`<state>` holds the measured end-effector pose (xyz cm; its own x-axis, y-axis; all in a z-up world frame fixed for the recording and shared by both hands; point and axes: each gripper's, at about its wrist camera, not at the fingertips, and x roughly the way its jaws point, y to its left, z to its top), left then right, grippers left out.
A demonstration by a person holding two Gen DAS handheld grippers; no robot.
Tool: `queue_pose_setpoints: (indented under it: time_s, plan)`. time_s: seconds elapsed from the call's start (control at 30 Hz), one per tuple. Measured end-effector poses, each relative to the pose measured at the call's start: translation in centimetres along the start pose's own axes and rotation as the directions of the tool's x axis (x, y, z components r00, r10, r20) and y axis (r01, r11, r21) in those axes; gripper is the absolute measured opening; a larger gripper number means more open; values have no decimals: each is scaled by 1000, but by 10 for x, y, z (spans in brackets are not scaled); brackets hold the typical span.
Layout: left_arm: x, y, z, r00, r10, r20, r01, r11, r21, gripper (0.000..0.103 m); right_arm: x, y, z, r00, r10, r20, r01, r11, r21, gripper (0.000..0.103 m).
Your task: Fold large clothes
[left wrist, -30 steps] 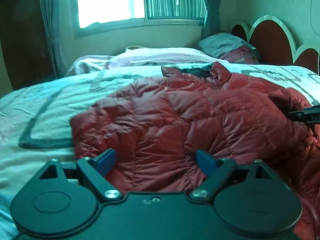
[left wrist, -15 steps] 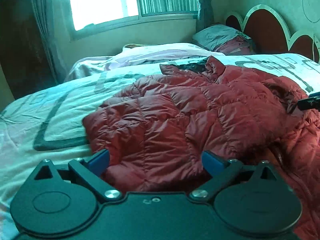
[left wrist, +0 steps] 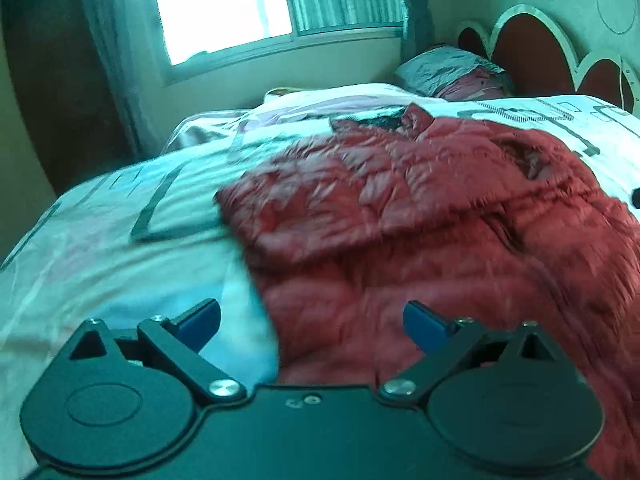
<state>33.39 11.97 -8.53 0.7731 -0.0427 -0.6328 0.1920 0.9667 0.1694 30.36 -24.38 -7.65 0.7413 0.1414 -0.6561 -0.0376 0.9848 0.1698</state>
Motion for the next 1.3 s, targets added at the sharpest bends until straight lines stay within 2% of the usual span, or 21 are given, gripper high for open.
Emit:
queue_pose_setpoints:
  time_s: [0.13, 0.2, 0.33, 0.47, 0.53, 0.63, 0.67, 0.7, 0.73, 0.77, 0.83, 0.87, 0.9, 0.93, 1.0, 1.03, 1.1, 1.17, 1.2, 1.27, 1.3]
  plan:
    - [-34, 23, -38, 999, -9, -44, 3, 992, -123, 93, -40, -36, -35, 999, 29, -25, -27, 995, 96, 82]
    - [-49, 31, -57, 998, -14, -64, 4, 988, -157, 88, -59, -55, -54, 997, 58, -44, -50, 987, 154, 70]
    - [-73, 51, -94, 989, -126, -75, 101, 956, -275, 81, -85, -84, -91, 990, 114, -81, -88, 958, 271, 68]
    - [-85, 67, -122, 961, -273, -50, 222, 865, -451, 69, -98, -104, -117, 980, 173, -97, -127, 923, 363, 68]
    - [-86, 72, -132, 940, -340, -25, 279, 809, -518, 68, -101, -112, -125, 971, 221, -92, -167, 902, 399, 68]
    - [-80, 78, -137, 910, -415, 12, 345, 741, -576, 66, -99, -122, -126, 944, 322, -71, -258, 856, 449, 68]
    - [-76, 80, -136, 899, -437, 20, 363, 721, -591, 58, -96, -126, -124, 932, 357, -65, -289, 840, 460, 68]
    - [-70, 81, -136, 887, -462, 24, 380, 697, -608, 50, -91, -129, -122, 920, 387, -60, -317, 825, 468, 57]
    - [-64, 82, -134, 875, -484, 23, 391, 678, -622, 48, -84, -131, -121, 910, 409, -66, -330, 813, 481, 49]
    - [-59, 80, -132, 867, -499, 21, 402, 672, -622, 45, -78, -133, -119, 901, 427, -73, -340, 801, 492, 43]
    - [-53, 73, -127, 863, -506, 9, 410, 689, -597, 34, -71, -138, -120, 882, 467, -59, -379, 779, 500, 42]
    - [-51, 69, -128, 861, -509, 3, 412, 694, -590, 6, -68, -140, -120, 872, 486, -61, -393, 769, 504, 28]
    - [-50, 67, -127, 852, -523, 13, 426, 680, -596, 5, -65, -141, -120, 859, 506, -70, -407, 761, 506, 8]
    - [-55, 69, -128, 854, -519, 48, 441, 670, -598, 5, -68, -142, -120, 856, 514, -56, -419, 753, 508, 8]
    - [-70, 75, -132, 851, -499, 163, 484, 625, -612, 5, -83, -143, -116, 844, 537, 8, -470, 731, 494, 6]
    - [-72, 76, -135, 860, -480, 174, 474, 624, -621, 5, -91, -145, -113, 842, 538, 44, -488, 725, 486, 6]
    - [-64, 69, -141, 891, -446, 80, 395, 676, -623, 5, -91, -145, -115, 859, 510, 36, -462, 744, 483, 5]
    - [-57, 63, -146, 897, -441, 33, 362, 689, -628, 5, -77, -141, -120, 871, 488, -54, -402, 773, 491, 6]
    - [-59, 64, -145, 896, -440, 51, 369, 677, -637, 5, -77, -139, -119, 872, 487, -51, -402, 772, 491, 6]
    - [-68, 69, -139, 886, -444, 134, 415, 629, -657, 5, -85, -142, -111, 869, 496, 4, -430, 749, 504, 5]
    - [-73, 72, -133, 882, -441, 168, 434, 621, -652, 5, -91, -142, -102, 865, 499, 42, -451, 739, 501, 5]
